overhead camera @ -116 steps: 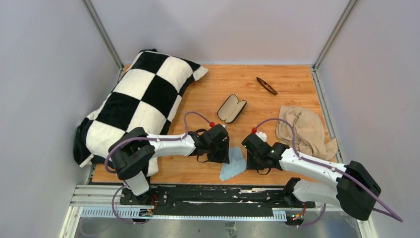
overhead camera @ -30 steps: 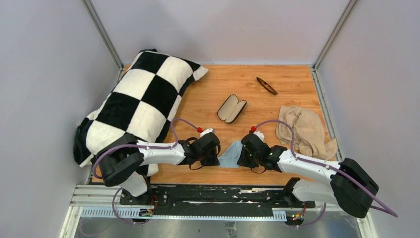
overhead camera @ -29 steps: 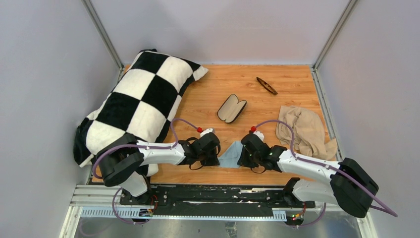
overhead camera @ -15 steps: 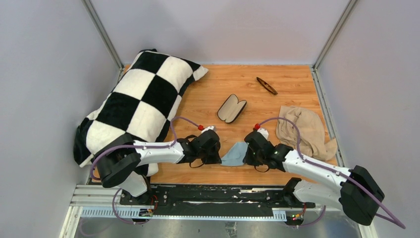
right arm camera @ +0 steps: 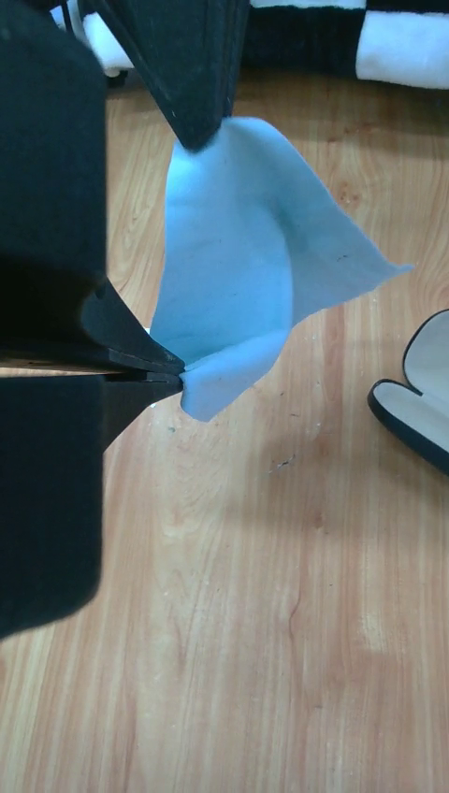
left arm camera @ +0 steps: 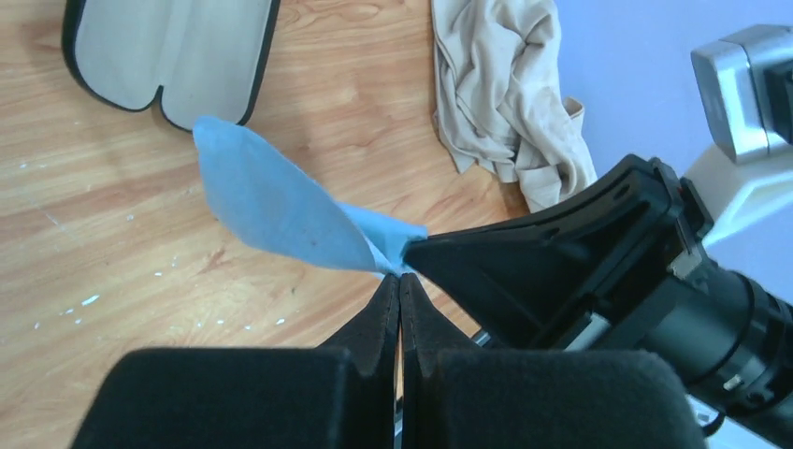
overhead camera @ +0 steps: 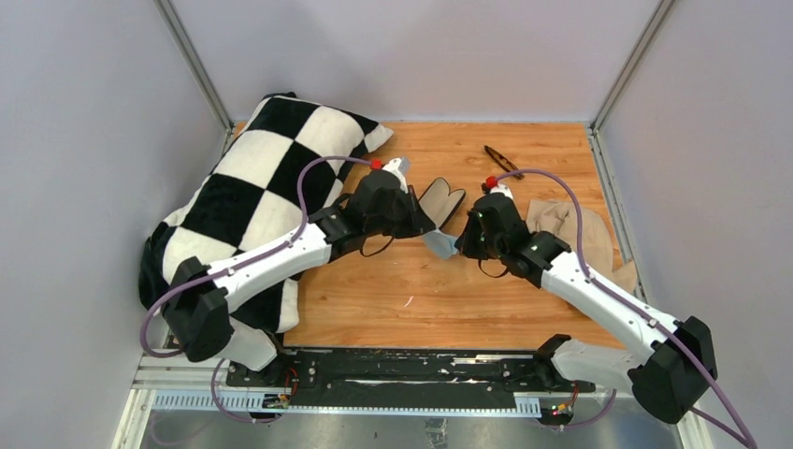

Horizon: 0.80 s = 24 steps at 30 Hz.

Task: Organize the sunglasses
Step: Move the sunglasses case at the center of the board.

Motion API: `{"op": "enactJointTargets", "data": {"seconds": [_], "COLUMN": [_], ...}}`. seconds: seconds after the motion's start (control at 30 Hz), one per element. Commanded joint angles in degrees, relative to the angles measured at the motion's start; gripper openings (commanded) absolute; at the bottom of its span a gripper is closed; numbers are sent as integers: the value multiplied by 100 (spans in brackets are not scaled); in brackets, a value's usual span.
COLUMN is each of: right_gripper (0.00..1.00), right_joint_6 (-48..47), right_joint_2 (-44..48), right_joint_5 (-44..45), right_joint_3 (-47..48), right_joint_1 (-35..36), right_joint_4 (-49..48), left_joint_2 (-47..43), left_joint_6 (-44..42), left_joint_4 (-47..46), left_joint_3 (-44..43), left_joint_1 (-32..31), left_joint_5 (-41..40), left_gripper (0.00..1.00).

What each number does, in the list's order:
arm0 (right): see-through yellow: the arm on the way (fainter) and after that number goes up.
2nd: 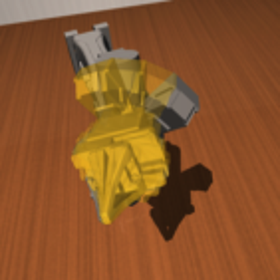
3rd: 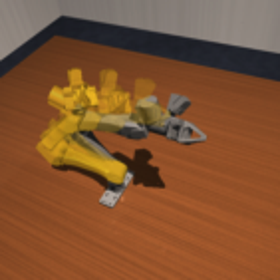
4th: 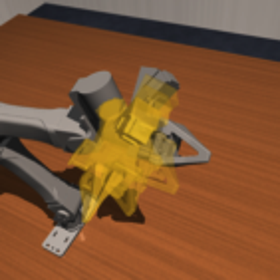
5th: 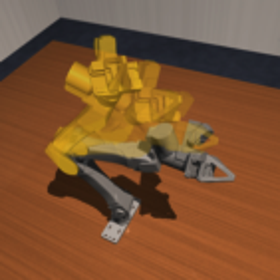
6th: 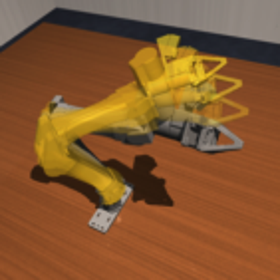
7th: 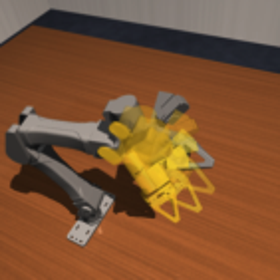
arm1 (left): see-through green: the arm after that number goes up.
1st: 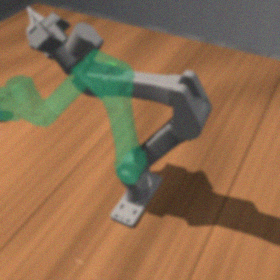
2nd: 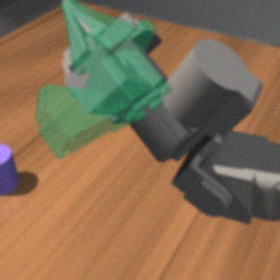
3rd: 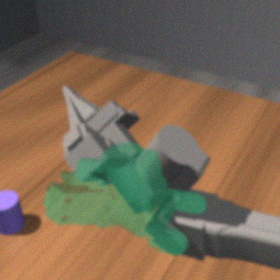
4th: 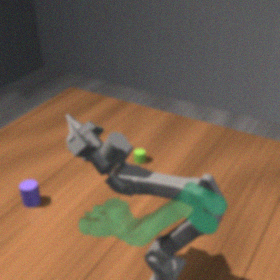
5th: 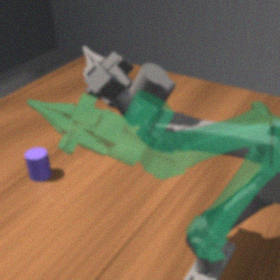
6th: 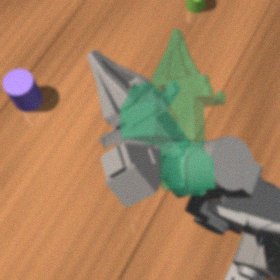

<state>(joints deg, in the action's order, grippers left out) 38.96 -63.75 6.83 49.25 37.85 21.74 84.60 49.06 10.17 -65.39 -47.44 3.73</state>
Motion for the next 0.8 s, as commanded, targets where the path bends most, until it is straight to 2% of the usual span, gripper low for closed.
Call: {"op": "enactJointTargets", "data": {"seconds": [0.0, 0.1, 0.17, 0.3, 0.5, 0.63, 0.77], "right_gripper": [0, 0, 0, 0, 0, 0, 0], "right_joint_6": [-158, 17, 116, 267, -90, -421, -421], "right_joint_2": [160, 68, -28, 161, 135, 9, 134], "right_joint_5": [-383, -1048, -1300, -1313, -482, -557, -895], "right_joint_3": [-121, -746, -1024, -1276, -406, 435, 283], "right_joint_1": [-60, -57, -32, 20, -16, -120, -114], "right_joint_4": [368, 352, 366, 356, 410, 618, 665], "left_joint_2": [-367, -373, -226, -330, -249, -180, -456], "left_joint_6": [106, 738, 798, 815, 389, -97, -191], "left_joint_4": [107, -952, -990, -991, -525, 36, 121], "left_joint_3": [936, 2203, 2526, 2787, 1927, 1030, 979], "left_joint_1": [76, 86, 43, -75, -32, 151, 156], "left_joint_5": [-37, 505, 735, 667, 454, 395, 235], "left_gripper": [0, 0, 0, 0, 0, 0, 0]}}
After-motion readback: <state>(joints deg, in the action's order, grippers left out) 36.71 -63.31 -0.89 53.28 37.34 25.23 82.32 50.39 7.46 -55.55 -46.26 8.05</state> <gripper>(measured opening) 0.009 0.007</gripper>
